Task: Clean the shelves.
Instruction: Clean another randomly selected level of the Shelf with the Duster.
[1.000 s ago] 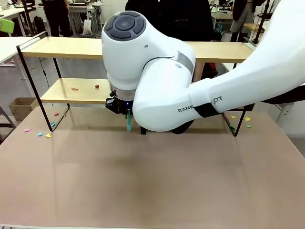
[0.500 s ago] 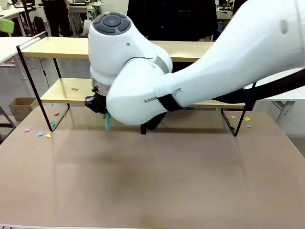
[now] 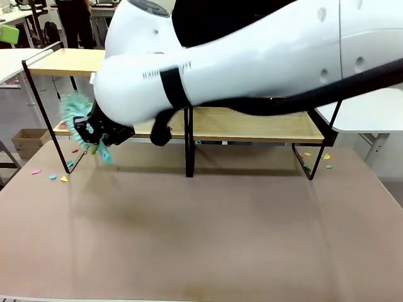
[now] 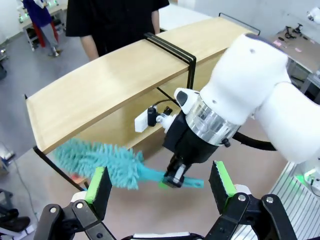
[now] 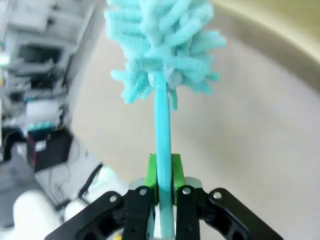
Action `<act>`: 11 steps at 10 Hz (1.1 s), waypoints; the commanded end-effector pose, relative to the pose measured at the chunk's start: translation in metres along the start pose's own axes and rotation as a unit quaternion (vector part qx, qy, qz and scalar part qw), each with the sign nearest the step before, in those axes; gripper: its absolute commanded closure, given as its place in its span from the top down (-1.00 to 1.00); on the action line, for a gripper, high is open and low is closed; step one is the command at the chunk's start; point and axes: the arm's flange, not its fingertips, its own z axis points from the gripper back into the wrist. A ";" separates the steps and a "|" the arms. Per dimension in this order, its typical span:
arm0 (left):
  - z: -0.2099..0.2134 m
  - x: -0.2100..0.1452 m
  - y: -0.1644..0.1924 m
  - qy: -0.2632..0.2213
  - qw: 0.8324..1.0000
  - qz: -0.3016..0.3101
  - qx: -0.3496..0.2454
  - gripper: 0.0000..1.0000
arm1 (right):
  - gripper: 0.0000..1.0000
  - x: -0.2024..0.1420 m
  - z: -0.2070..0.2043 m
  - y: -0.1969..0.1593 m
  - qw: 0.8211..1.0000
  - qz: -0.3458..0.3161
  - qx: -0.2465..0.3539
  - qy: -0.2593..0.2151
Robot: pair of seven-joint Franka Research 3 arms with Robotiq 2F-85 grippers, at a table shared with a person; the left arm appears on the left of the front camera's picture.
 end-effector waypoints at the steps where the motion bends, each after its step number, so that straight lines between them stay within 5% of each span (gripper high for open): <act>1: 0.000 -0.001 0.000 -0.004 1.000 -0.001 -0.004 1.00 | -0.75 -0.013 0.045 -0.031 0.994 0.031 0.013 0.103; 3: 0.000 -0.001 0.000 -0.004 1.000 -0.001 -0.004 1.00 | -0.75 -0.053 0.097 -0.055 0.981 0.055 0.053 0.178; 6: 0.000 -0.001 0.000 -0.004 1.000 -0.001 -0.004 1.00 | -0.75 -0.099 0.142 -0.075 0.973 0.080 0.112 0.183; 11: 0.000 -0.001 0.000 -0.004 1.000 -0.001 -0.004 1.00 | -0.75 -0.110 0.149 -0.086 0.971 0.082 0.136 0.181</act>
